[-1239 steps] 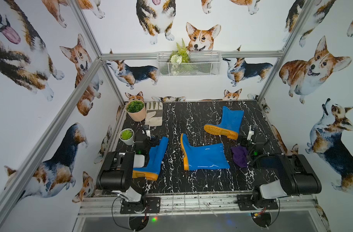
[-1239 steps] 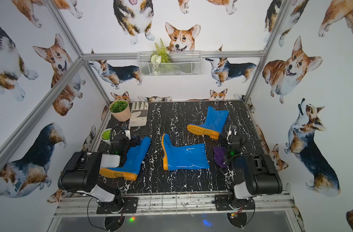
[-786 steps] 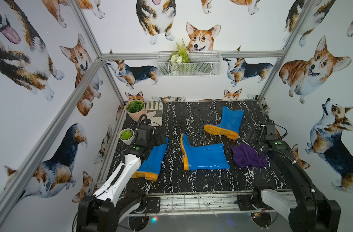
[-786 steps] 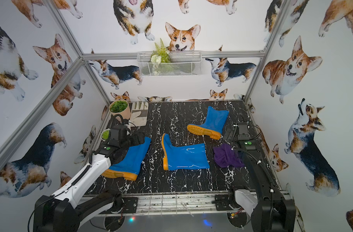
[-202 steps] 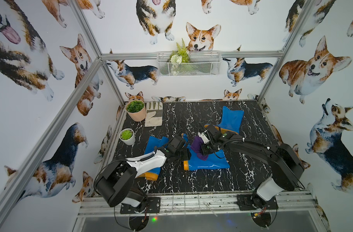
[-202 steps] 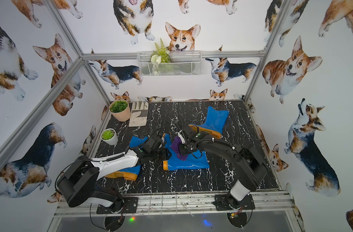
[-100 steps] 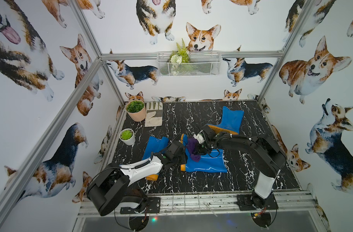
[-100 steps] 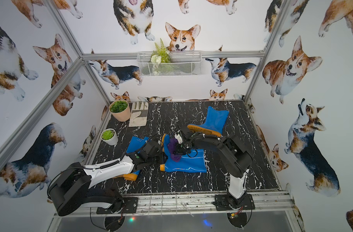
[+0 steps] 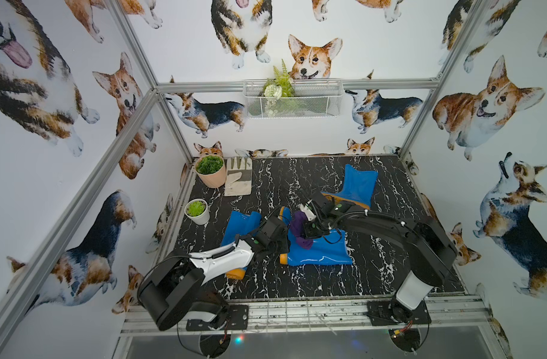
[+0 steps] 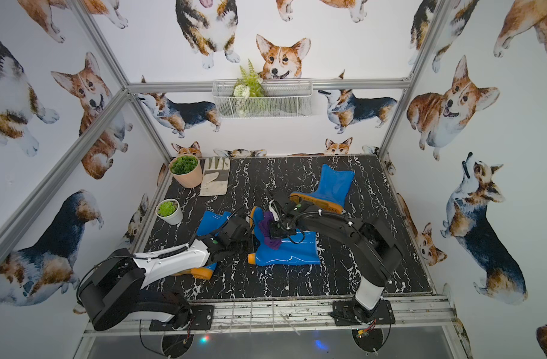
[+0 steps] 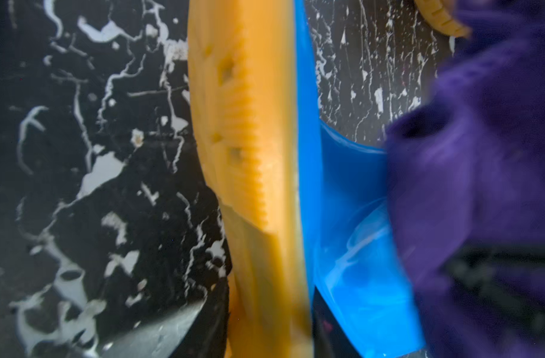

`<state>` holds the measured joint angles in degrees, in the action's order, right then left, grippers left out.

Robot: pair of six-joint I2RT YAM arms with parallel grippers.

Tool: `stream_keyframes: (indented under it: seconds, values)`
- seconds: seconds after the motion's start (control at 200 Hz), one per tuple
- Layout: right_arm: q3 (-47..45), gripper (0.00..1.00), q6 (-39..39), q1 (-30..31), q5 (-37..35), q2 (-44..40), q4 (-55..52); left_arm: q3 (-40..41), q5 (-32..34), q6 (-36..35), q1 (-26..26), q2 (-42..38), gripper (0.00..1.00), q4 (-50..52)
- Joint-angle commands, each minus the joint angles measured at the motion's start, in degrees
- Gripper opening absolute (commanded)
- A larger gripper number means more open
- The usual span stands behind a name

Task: Wipe the rubber boots with a cloth
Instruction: Wipe the dirt off the rubber boot.

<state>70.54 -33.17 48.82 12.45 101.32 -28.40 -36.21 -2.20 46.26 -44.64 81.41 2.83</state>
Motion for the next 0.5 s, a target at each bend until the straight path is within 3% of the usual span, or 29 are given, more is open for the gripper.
stream_keyframes:
  seconds: [0.0,0.135,0.26,0.365,0.496]
  values:
    - [3.09,0.00,-1.41,0.84,2.45,4.95,-0.77,0.06,-1.01,1.06,-0.01,1.47,0.32,1.67]
    - [-1.56,0.00,-1.75,-2.13,2.98,5.73,-0.39,0.76,-0.12,2.13,-0.01,0.19,0.21,1.61]
    - [-11.03,0.00,-2.24,-12.46,3.97,0.77,-0.24,1.73,0.11,3.12,-0.01,-0.54,0.06,0.74]
    - [-16.13,0.00,-0.09,-19.84,2.27,-5.47,-3.07,1.75,0.04,3.81,-0.01,-0.41,0.03,0.84]
    - [-13.23,0.00,0.25,-16.87,-1.68,-8.99,-7.77,1.55,-0.07,4.33,-0.01,-0.37,0.00,0.83]
